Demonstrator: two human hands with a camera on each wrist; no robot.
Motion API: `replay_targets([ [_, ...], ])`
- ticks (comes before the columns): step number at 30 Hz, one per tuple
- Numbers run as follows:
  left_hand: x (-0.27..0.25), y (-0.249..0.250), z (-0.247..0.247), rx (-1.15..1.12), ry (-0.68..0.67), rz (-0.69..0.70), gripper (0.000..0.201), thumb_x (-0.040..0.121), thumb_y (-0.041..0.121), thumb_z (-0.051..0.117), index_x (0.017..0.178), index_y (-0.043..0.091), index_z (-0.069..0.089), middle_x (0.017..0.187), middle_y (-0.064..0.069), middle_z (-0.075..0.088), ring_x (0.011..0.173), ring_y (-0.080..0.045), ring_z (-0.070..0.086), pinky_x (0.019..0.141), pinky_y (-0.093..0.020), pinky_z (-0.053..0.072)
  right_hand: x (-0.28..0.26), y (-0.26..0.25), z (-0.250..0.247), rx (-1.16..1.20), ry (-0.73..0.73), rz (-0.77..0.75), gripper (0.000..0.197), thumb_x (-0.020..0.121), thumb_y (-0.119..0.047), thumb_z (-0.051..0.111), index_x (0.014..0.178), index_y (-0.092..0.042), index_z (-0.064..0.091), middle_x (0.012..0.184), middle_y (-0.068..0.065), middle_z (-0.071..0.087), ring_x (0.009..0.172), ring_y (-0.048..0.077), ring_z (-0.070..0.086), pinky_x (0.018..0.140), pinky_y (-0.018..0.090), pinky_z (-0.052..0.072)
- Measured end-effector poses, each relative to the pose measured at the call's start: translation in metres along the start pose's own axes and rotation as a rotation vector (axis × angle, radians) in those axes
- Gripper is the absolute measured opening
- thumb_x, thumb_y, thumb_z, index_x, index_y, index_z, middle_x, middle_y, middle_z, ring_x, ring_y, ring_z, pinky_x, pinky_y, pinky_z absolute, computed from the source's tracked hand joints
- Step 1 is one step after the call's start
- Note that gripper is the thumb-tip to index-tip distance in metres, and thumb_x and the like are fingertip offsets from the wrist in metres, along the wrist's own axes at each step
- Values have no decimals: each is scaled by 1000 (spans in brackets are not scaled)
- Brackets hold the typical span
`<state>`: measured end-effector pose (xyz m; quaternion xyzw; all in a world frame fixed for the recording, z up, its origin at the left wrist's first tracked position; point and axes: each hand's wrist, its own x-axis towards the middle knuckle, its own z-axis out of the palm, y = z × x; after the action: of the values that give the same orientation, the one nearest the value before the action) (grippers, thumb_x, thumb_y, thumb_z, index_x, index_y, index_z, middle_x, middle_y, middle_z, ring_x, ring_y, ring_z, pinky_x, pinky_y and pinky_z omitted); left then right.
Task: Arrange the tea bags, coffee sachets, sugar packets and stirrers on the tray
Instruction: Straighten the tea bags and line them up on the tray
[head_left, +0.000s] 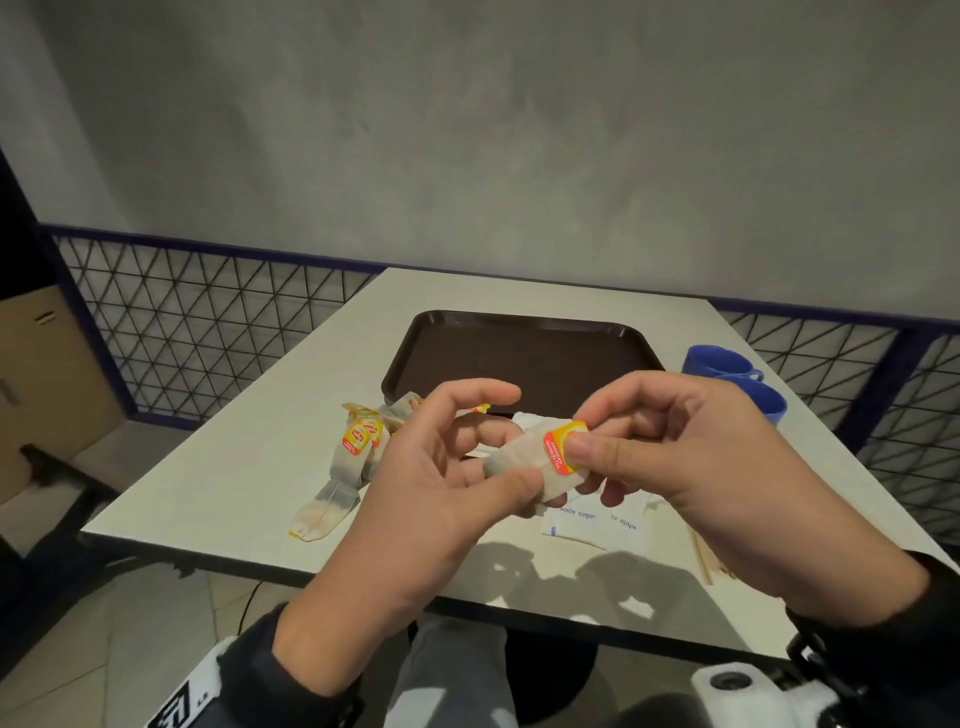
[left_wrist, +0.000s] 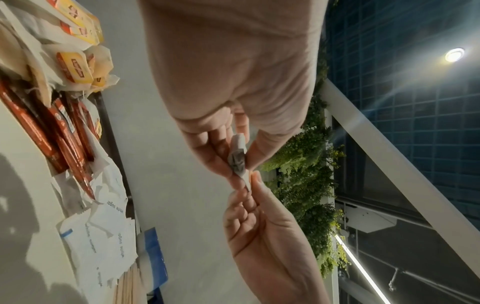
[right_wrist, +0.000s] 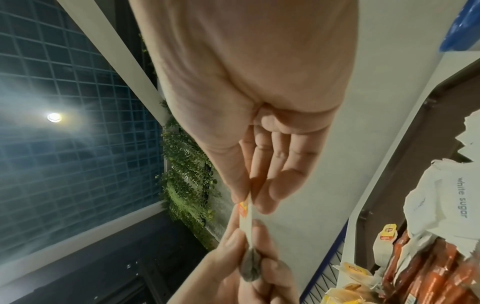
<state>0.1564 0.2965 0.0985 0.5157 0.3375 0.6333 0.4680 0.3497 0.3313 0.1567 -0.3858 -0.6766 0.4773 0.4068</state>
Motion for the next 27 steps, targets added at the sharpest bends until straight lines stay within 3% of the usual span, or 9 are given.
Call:
replay_targets([
  [2, -1, 1, -2, 83, 30, 35, 33, 73, 2, 77, 101, 18, 72, 93, -9, 71, 71, -20, 69, 66, -28, 56, -1, 0, 1, -24, -3, -1, 15, 79, -5, 80, 91, -2, 72, 73, 18, 74, 63, 27, 71, 57, 27, 57],
  [5, -3, 2, -4, 246, 26, 99, 17, 76, 9, 81, 83, 25, 77, 83, -8, 71, 71, -22, 65, 68, -37, 56, -1, -1, 5, -68, 16, -33, 14, 80, -5, 80, 91, -3, 72, 72, 15, 75, 64, 28, 72, 59, 32, 60],
  [8, -2, 4, -4, 262, 64, 106, 15, 76, 4, 88, 81, 15, 80, 71, 1, 72, 66, -11, 65, 66, -32, 56, -1, -1, 6, -103, 59, -82, 13, 80, -7, 81, 89, -7, 73, 71, 13, 75, 64, 26, 73, 62, 36, 60],
  [12, -1, 7, -5, 300, 98, 85, 15, 72, 15, 92, 82, 20, 83, 77, -11, 74, 68, -20, 65, 65, -45, 58, 0, -3, 10, -139, 58, -122, 12, 79, -7, 82, 88, -9, 74, 71, 12, 74, 66, 30, 73, 64, 42, 62],
  [16, 2, 9, -9, 428, 62, 131, 16, 80, 5, 85, 80, 21, 84, 82, -5, 76, 69, -16, 67, 63, -30, 55, 3, -4, 14, -181, 72, -143, 11, 78, -8, 83, 85, -11, 75, 69, 12, 74, 65, 30, 73, 65, 45, 63],
  [24, 7, 6, -21, 635, 30, 199, 16, 90, 12, 78, 81, 25, 78, 86, 3, 72, 76, -20, 66, 66, -30, 52, 13, 0, 20, -251, 99, -159, 11, 78, -10, 85, 82, -14, 75, 66, 7, 73, 60, 21, 72, 61, 37, 62],
  [27, 7, 5, -23, 671, -1, 215, 14, 94, 16, 73, 84, 26, 73, 91, 6, 69, 83, -20, 66, 69, -30, 52, 16, 3, 21, -284, 123, -159, 11, 79, -13, 85, 82, -18, 75, 67, 4, 73, 61, 19, 72, 62, 44, 62],
])
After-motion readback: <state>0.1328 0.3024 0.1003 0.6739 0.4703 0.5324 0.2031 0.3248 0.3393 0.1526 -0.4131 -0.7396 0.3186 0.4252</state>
